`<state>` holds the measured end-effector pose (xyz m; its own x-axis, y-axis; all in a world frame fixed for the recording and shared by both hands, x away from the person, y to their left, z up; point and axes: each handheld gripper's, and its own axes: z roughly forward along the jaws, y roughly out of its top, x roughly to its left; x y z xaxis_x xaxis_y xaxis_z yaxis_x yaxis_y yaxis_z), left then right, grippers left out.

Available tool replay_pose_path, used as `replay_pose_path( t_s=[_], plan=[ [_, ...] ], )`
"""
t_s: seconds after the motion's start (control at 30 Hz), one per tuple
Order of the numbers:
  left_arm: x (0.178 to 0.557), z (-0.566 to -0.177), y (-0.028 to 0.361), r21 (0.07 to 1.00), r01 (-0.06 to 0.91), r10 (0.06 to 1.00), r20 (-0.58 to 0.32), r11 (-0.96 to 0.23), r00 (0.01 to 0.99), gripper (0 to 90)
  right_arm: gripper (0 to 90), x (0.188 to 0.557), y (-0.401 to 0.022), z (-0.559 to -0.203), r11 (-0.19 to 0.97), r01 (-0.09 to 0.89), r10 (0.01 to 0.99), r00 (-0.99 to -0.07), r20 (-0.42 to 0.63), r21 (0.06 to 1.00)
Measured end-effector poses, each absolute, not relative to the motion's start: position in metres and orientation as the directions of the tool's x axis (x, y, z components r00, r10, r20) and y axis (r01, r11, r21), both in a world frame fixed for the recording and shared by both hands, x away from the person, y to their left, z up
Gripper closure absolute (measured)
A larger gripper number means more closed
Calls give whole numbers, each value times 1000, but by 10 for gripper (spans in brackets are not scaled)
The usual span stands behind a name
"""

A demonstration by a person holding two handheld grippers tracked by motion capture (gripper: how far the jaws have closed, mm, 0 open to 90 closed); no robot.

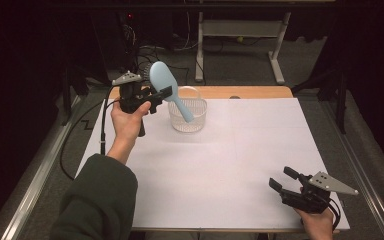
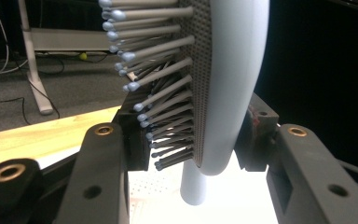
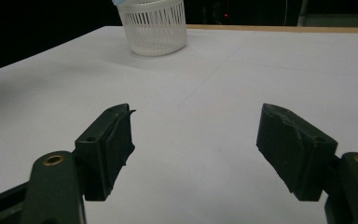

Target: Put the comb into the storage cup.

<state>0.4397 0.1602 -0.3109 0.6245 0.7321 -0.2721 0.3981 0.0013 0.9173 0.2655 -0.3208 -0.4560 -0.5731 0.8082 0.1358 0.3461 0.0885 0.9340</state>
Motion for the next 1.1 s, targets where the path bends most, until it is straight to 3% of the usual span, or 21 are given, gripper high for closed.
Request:
replay_pose_path(
  t_s=[1.1],
  plan=[
    [487,-343,130,887,461,794,-288,12,535,545,274,266,-322,-456,85,349,802,-579,143,933]
  ],
)
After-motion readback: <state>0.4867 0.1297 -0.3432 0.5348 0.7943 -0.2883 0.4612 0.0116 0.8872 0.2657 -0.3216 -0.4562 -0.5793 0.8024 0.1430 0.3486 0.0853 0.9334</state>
